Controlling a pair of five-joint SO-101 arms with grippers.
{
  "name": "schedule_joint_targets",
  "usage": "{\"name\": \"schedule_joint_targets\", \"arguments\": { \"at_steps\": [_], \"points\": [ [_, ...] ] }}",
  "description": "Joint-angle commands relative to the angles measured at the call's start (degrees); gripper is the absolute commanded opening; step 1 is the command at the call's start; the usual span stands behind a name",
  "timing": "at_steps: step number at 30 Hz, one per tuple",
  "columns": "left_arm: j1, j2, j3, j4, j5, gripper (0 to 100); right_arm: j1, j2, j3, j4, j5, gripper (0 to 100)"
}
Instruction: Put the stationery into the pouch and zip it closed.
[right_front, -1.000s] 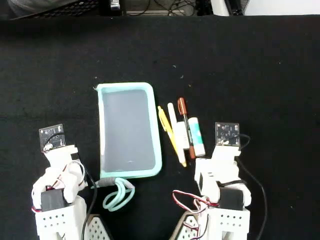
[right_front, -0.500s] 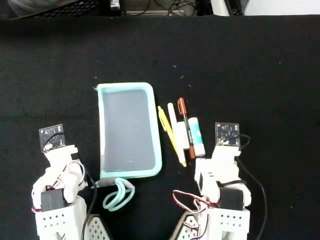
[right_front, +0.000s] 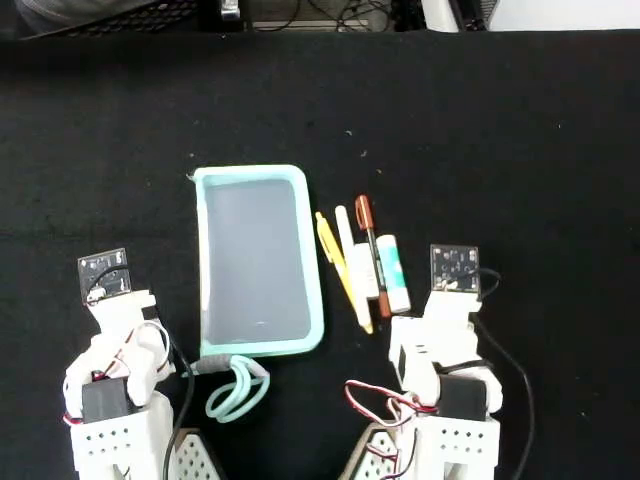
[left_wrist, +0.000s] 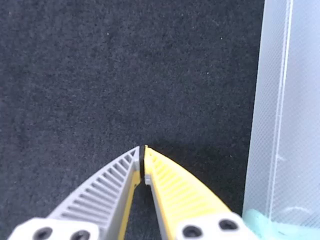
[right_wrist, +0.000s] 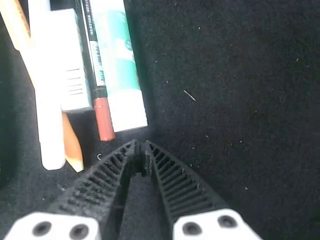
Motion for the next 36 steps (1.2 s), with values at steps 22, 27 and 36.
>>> {"name": "schedule_joint_targets", "arguments": {
  "at_steps": [22, 27, 36],
  "points": [
    [-0.22, -0.18, 0.92, -0.53, 0.53, 3, 0.53, -3.3, 0.13, 0.26, -0.53, 1.4],
    [-0.22, -0.18, 0.92, -0.53, 0.53, 3, 0.53, -3.3, 0.13, 0.26, -0.53, 1.4],
    [-0.13, -0.18, 0.92, -0.53, 0.53, 3, -6.15, -3.3, 0.13, 0.26, -0.79, 1.4]
  ]
}}
